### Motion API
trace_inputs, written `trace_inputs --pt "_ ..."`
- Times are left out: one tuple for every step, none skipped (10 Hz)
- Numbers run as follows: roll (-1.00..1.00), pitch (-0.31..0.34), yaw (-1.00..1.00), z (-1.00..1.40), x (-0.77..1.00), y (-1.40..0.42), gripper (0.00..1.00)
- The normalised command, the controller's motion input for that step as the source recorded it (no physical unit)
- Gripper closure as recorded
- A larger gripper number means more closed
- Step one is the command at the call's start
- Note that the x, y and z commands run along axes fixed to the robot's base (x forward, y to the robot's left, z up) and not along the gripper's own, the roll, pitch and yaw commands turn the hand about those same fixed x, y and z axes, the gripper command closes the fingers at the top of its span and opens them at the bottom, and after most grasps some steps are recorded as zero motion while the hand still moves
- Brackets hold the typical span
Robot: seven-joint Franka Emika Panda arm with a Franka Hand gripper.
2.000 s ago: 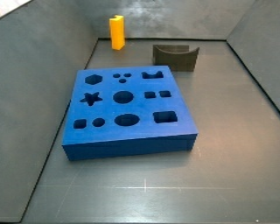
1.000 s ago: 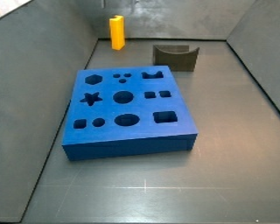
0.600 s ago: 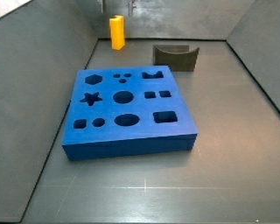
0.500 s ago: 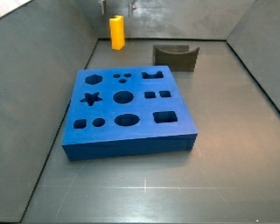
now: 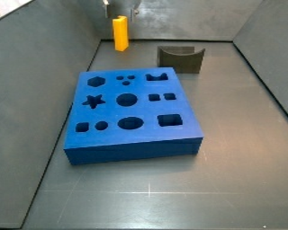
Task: Pick up the arch object. Move up. Move to above the board. Insert the arch object.
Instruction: Pick up the arch object.
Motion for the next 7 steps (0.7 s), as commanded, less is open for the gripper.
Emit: trace_inputs --pt "0.05 -0.034 -0.09 -1.0 0.26 -0.42 0.0" --pt "0.05 -0.031 -0.03 -1.0 0.24 -0.39 0.0" --pt "0.02 -0.011 0.0 -1.0 0.09 -0.25 0.0" --pt "0.0 -0.001 -0.03 -1.0 0.0 0.23 0.0" --pt "-0.13 -0.074 -0.04 -0.88 -0.22 0.57 0.0" --pt "-0.09 -0.111 0.0 -0.75 -0.39 0.55 0.0" --pt "-0.08 -0.109 0.0 -0.69 -0.14 0.23 0.0"
